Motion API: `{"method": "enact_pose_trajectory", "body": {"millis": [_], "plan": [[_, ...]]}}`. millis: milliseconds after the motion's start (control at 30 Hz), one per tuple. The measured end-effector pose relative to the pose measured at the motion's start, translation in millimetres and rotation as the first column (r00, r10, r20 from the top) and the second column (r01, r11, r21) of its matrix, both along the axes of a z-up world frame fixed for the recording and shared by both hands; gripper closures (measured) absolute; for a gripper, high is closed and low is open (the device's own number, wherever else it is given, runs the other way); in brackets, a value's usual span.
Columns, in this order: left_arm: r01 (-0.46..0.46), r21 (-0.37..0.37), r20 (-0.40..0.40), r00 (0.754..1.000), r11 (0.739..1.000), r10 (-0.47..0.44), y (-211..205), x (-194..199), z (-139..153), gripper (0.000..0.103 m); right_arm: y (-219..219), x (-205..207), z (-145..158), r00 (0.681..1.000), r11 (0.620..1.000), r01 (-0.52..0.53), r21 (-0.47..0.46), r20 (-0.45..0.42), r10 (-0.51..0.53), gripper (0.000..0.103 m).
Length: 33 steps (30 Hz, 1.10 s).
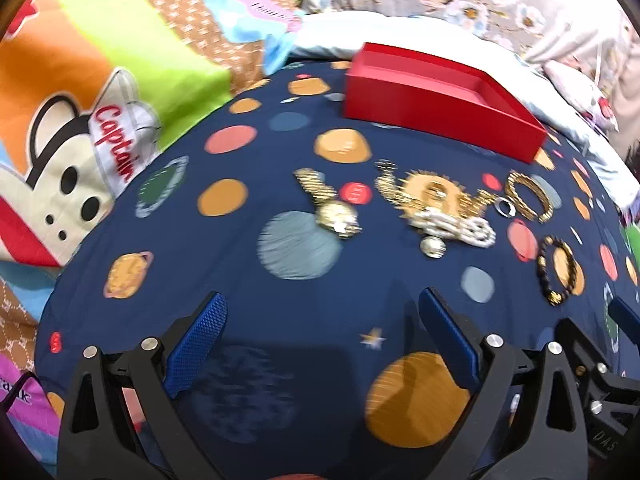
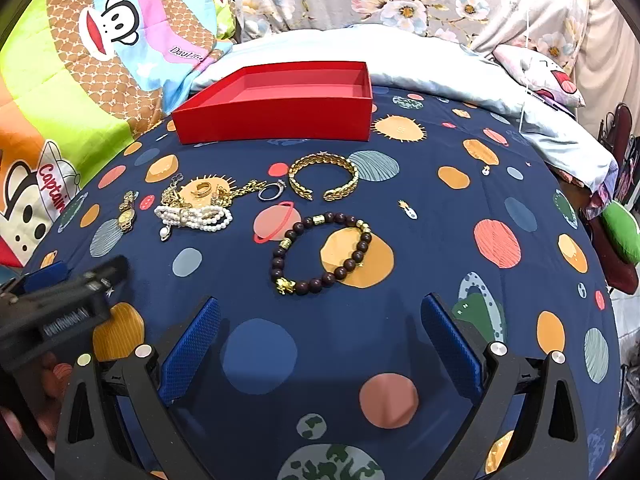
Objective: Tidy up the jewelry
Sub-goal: 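Grasp the gold watch with the left tool while the right tool grasps the gold cuff bangle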
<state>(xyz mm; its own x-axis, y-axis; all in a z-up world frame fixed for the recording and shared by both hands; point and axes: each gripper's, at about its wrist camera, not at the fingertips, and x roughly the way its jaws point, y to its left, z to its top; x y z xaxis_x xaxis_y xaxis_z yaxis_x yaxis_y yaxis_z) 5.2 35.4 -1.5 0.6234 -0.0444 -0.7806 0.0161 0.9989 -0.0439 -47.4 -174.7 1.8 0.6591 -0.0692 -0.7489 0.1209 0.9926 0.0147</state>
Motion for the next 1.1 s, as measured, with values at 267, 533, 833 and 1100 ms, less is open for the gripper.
{"method": "enact_pose_trajectory", "body": {"millis": [267,533,833,1100], "plan": [[-0.038,-0.059,0.001,0.999,0.998,0.038,24,24,7,0.008,-10,11,9,1.0,0.999,0.014,0.036,-0.008,-0.013,0.005],[-0.026,-0.019,-0.016,1.0,0.999,0.026,2,56,3,0.014,-19,28,11,0.999,0.999,0.025,0.045,-0.026,-0.023,0.005],[-0.01,0.017,0.006,1.0,1.0,0.01,-5,63,0,0.058,-26,58,19,0.999,0.997,0.014,0.074,-0.034,-0.012,0.005],[0.025,-0.041,0.011,1.0,0.999,-0.025,-1,65,2,0.081,-17,109,14,0.997,0.998,-0.001,0.069,-0.076,0.006,0.012]]}}
